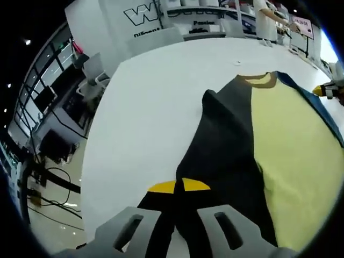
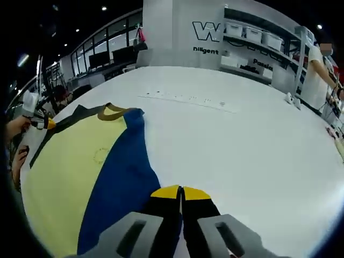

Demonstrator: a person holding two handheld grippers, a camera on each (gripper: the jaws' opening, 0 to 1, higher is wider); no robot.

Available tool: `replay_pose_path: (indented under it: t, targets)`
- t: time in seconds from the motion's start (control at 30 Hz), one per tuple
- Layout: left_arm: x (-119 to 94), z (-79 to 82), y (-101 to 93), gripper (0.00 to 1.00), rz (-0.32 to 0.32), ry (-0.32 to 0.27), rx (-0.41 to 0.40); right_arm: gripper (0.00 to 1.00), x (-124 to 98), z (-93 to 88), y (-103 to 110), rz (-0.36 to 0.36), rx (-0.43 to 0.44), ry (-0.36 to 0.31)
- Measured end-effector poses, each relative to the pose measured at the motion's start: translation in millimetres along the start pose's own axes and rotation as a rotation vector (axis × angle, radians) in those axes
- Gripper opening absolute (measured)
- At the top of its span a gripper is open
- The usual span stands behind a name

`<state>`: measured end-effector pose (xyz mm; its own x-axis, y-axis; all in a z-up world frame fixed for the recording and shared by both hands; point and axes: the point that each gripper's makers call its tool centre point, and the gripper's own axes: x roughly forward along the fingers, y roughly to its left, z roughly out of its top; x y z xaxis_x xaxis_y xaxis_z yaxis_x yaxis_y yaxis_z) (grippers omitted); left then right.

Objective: Fold the garment on the visible template until the final outline fits inside the template.

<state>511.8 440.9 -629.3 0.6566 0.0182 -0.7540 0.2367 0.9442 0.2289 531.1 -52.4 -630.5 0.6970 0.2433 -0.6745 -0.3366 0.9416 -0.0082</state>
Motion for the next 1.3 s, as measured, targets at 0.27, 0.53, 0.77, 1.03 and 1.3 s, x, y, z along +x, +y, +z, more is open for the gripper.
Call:
replay_pose_path:
  t: [0.27, 0.53, 0.77, 1.03, 1.3]
  targets:
    - [-14.8, 8.9, -7.3, 0.23, -0.021, -0.052, -0.048, 0.06, -17.2, 12.4, 13.1, 0.041, 0.064, -0.078]
    - [-41.0, 12.3, -27.4, 0.41, -0.072, -0.089, -0.106, 0.34, -45.3, 11.6, 43.0, 0.123, 0.044, -0.116]
    - [-59.2, 18.1, -39.3, 0.54, -0.095, -0.125, -0.128, 0.51, -67.3, 1.7, 65.2, 0.17, -0.009, -0.119]
    - [-77.7, 29.3, -61.6, 0.67, -0.139, -0.164, -0.159, 0.55, -85.0, -23.0, 85.5, 0.209, -0.01, -0.07]
    - [-93.4, 41.6, -85.5, 0.78, -0.189, -0.203, -0.131, 0.41, -89.4, -59.5, 107.7, 0.216, -0.1, 0.013]
